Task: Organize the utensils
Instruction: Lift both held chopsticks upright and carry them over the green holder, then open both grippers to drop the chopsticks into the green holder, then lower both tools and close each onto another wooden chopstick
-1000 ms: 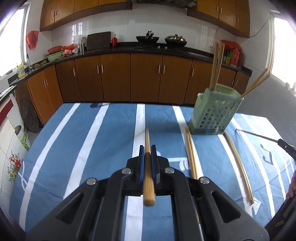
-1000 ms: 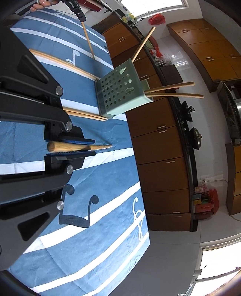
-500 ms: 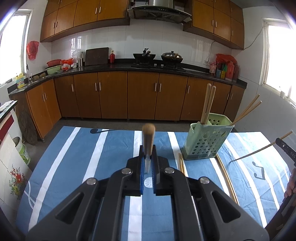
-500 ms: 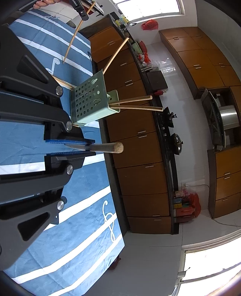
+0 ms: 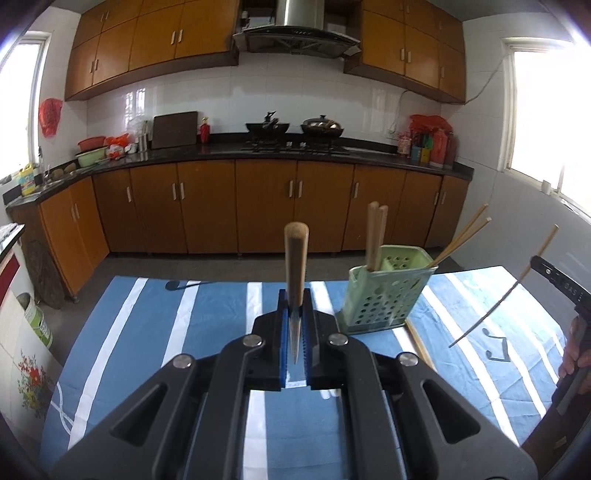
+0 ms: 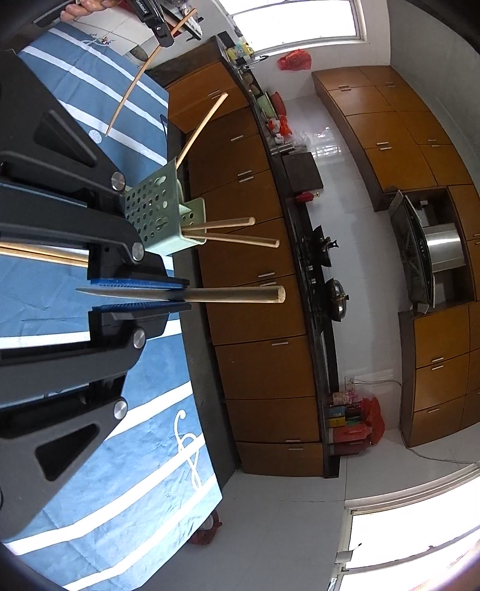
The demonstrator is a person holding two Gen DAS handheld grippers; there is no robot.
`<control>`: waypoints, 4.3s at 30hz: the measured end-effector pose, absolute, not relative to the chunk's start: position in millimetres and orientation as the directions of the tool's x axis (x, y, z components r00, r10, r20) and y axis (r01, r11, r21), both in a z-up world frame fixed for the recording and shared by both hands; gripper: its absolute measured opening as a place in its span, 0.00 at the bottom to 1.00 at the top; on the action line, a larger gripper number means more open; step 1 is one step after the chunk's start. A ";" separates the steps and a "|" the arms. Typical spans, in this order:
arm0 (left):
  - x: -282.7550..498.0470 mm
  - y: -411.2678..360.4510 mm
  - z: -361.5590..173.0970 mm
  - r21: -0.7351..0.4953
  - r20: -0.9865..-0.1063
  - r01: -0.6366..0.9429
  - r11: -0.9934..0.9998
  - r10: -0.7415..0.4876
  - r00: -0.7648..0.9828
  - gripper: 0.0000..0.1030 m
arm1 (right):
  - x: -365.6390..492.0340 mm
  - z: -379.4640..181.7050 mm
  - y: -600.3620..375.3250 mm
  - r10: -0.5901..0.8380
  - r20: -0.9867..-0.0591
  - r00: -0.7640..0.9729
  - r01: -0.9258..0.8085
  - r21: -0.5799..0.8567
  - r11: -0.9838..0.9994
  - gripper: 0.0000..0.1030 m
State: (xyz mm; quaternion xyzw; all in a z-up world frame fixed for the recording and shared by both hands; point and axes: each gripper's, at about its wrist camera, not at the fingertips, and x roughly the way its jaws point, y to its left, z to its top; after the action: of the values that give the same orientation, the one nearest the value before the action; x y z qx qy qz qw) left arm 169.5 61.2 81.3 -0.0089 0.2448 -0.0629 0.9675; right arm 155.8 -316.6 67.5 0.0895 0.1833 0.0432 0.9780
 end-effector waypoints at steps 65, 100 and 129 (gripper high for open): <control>193.6 29.6 86.7 -0.122 -0.438 0.110 0.986 -0.153 0.886 0.30 | 159.1 26.4 -307.9 0.103 -0.443 0.891 0.001 0.229 0.973 0.37; 203.6 4.8 -94.3 -0.128 -0.783 0.226 0.966 -0.238 0.575 0.26 | 188.5 -104.5 -282.8 0.105 -0.782 0.614 0.017 0.147 0.989 0.08; 230.4 55.3 -104.4 -0.019 -0.802 -0.005 1.000 -0.012 0.598 0.08 | 198.9 -104.4 -294.1 0.081 -0.768 0.635 0.032 0.131 0.991 0.08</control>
State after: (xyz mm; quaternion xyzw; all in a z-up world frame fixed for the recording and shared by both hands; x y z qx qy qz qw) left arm 230.4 55.3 -104.4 -0.0093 0.4485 -0.0021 0.8937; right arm 198.9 -294.1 -104.4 0.0664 0.4272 0.0136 0.9016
